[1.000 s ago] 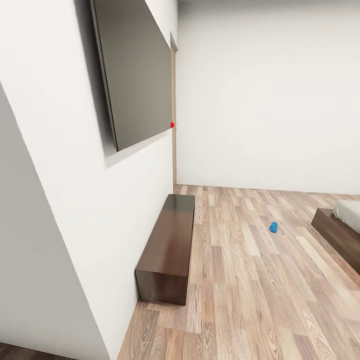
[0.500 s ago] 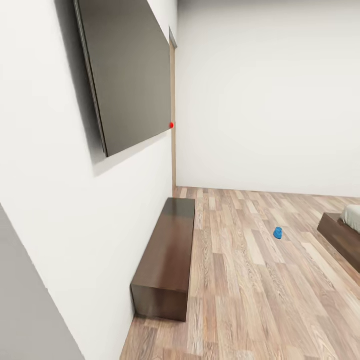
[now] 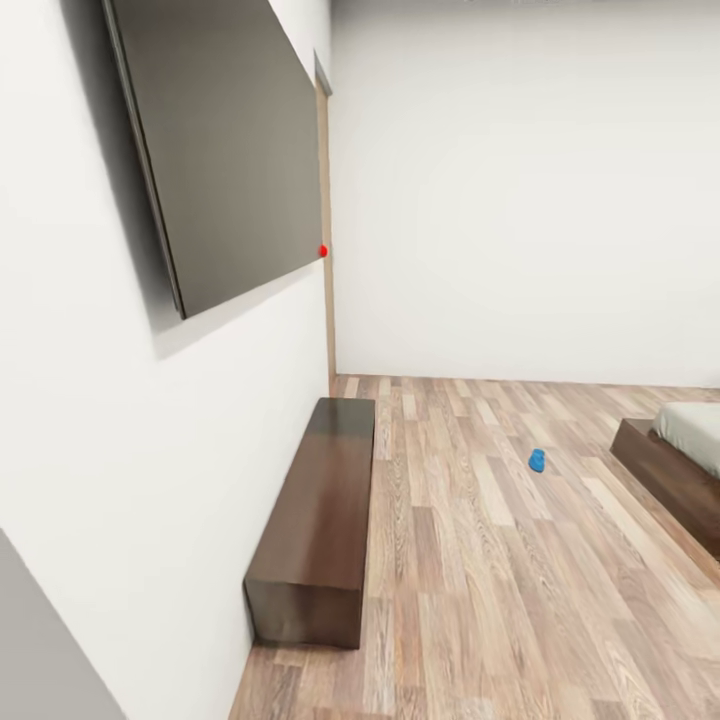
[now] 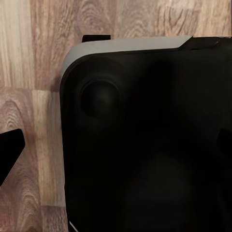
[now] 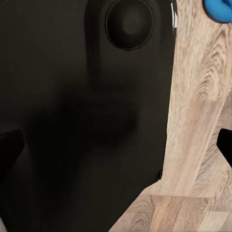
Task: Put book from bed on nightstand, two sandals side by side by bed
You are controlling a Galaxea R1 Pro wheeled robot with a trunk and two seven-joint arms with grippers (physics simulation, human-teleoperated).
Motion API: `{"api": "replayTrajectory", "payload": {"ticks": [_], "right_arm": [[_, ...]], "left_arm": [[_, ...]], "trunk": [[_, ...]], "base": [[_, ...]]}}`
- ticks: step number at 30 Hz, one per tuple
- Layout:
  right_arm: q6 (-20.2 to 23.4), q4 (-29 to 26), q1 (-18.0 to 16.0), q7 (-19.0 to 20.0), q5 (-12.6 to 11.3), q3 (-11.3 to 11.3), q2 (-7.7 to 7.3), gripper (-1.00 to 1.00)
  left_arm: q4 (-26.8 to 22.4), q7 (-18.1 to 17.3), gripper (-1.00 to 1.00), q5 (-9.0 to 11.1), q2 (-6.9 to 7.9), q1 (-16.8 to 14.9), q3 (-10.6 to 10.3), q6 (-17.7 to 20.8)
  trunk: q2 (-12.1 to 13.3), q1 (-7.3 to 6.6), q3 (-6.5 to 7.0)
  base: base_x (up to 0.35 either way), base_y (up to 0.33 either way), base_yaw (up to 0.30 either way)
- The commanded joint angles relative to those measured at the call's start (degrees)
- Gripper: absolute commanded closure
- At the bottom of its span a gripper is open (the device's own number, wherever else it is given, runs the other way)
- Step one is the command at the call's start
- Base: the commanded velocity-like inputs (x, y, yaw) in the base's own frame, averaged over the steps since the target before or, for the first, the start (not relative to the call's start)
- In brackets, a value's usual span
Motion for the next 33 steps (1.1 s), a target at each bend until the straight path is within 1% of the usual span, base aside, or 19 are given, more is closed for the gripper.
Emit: {"api": "replayTrajectory", "payload": {"ticks": [1,25,30,33], "right_arm": [[0.1,0.0,0.0,0.1,0.0,0.0,-0.01,-1.00],[0.1,0.0,0.0,-0.1,0.0,0.0,-0.01,-1.00],[0.1,0.0,0.0,-0.1,0.0,0.0,-0.01,-1.00],[0.1,0.0,0.0,0.0,0.0,0.0,-0.01,-1.00]], "left_arm": [[0.0,0.0,-1.00,0.0,-0.02,0.0,0.0,-0.2],[0.0,0.0,-1.00,0.0,-0.08,0.0,0.0,-0.2],[0.0,0.0,-1.00,-0.1,-0.07,0.0,0.0,-0.2],[0.0,0.0,-1.00,-0.1,-0.01,0.0,0.0,-0.1]], "trunk": [[0.0,0.00,-0.04],[0.0,0.00,-0.04],[0.0,0.00,-0.04],[0.0,0.00,-0.04]], "base": [[0.002,0.000,-0.245],[0.000,0.000,-0.251],[0.012,0.000,-0.128],[0.228,0.000,-0.027]]}}
